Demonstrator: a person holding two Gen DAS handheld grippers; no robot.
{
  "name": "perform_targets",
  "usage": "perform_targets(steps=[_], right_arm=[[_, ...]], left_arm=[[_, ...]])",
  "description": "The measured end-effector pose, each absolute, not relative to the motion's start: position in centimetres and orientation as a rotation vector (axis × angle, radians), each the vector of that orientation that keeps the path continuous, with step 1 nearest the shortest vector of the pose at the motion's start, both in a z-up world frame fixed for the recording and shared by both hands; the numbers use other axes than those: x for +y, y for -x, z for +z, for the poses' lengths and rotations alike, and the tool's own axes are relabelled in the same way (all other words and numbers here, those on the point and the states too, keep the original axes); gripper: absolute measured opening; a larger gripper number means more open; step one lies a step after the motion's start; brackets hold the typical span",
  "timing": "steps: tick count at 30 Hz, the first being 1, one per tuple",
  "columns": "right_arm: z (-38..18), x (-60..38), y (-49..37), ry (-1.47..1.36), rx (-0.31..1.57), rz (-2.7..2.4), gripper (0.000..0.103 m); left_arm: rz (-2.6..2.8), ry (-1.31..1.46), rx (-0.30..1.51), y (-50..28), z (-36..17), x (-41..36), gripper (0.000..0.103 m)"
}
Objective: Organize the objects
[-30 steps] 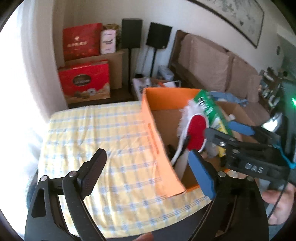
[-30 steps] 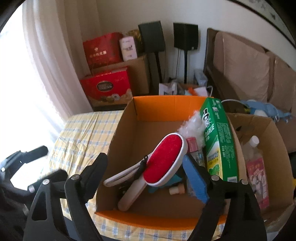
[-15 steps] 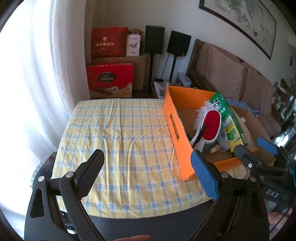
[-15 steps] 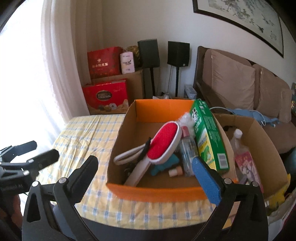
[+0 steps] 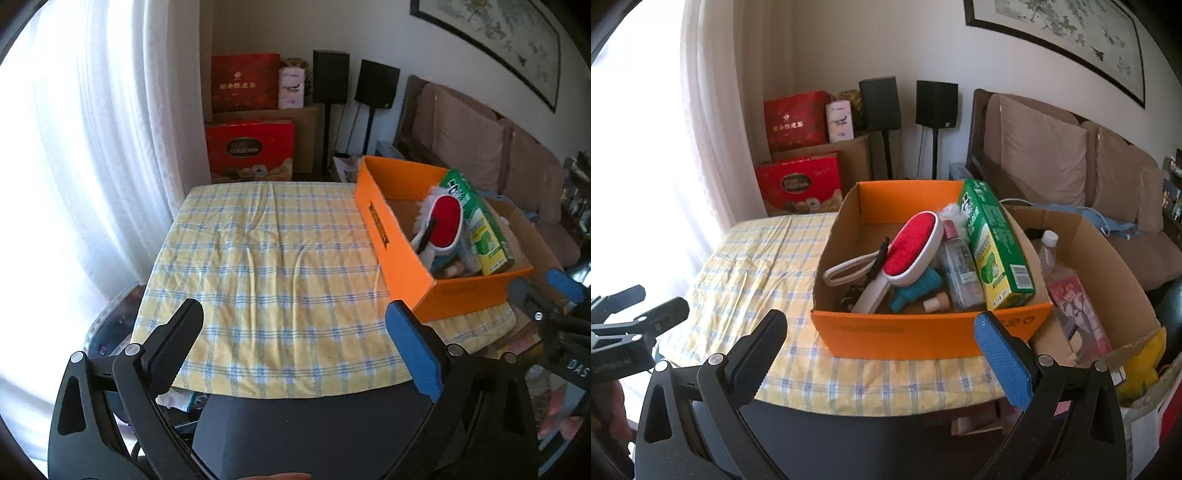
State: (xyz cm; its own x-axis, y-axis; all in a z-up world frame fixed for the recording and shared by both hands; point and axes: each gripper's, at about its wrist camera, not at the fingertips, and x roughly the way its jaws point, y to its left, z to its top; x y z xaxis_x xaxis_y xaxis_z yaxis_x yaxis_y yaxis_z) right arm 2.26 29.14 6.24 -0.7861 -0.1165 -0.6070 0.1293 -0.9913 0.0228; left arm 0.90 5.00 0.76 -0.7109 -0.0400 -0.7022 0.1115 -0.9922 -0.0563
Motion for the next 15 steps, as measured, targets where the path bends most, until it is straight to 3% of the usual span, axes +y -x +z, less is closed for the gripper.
perform_targets(steps=[15], right_arm=[[5.61,28.63,-2.53,-1.003,0.032,-2.856,0.103]], left_arm=[[-2.82,-1.139,0.117,-1.49,0.15,5.63,0.103]])
